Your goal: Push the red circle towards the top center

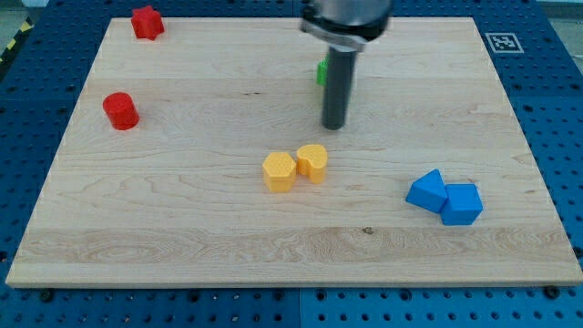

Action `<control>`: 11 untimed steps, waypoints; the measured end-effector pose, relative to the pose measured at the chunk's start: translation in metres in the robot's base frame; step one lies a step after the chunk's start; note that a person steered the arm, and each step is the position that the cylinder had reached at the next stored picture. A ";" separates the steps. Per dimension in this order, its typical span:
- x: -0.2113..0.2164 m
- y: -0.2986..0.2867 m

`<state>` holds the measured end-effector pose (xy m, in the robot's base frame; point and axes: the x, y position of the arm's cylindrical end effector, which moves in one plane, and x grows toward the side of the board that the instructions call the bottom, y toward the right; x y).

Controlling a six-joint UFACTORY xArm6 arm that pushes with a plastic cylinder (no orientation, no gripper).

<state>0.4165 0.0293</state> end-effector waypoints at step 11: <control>-0.012 -0.252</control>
